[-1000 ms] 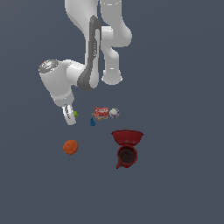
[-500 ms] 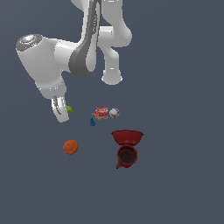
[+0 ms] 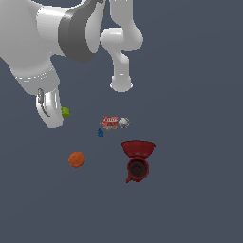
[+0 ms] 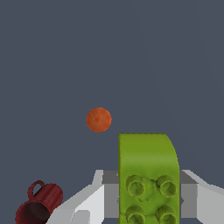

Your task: Pick up a designated object from a clutter of objects.

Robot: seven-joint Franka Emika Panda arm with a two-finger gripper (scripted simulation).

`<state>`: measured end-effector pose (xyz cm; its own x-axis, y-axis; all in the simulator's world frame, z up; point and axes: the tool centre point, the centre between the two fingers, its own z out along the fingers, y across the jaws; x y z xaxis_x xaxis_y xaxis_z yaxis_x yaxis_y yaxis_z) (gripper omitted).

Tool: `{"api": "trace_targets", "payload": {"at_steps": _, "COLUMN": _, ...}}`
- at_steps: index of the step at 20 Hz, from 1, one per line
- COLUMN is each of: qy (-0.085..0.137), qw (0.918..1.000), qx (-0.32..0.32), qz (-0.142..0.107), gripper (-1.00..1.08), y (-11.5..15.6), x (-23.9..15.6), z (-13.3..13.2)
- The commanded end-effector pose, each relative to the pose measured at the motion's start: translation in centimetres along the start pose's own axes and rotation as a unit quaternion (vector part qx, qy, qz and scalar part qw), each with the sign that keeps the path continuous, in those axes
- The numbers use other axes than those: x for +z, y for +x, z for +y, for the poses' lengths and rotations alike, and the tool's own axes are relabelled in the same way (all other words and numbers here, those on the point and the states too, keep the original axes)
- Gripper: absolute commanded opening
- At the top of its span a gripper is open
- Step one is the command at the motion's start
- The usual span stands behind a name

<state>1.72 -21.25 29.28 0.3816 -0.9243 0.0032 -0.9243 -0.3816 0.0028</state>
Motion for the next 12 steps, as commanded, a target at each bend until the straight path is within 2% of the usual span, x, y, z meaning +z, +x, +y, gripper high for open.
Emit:
{"api": "trace_targets", "payload": {"at_steps": 1, "qy": 0.0, "qw": 1.0, "qx": 0.0, "qz": 0.0, "gripper": -1.0, "y": 0.3, "x": -2.0, "z": -1.0}}
{"api": "trace_targets", "payload": {"at_steps": 12, "qy": 0.001, "qw": 1.0, "qx": -0.001, "qz": -0.001, "gripper": -1.0, "y": 1.4, "x": -8.6, "z": -4.5}}
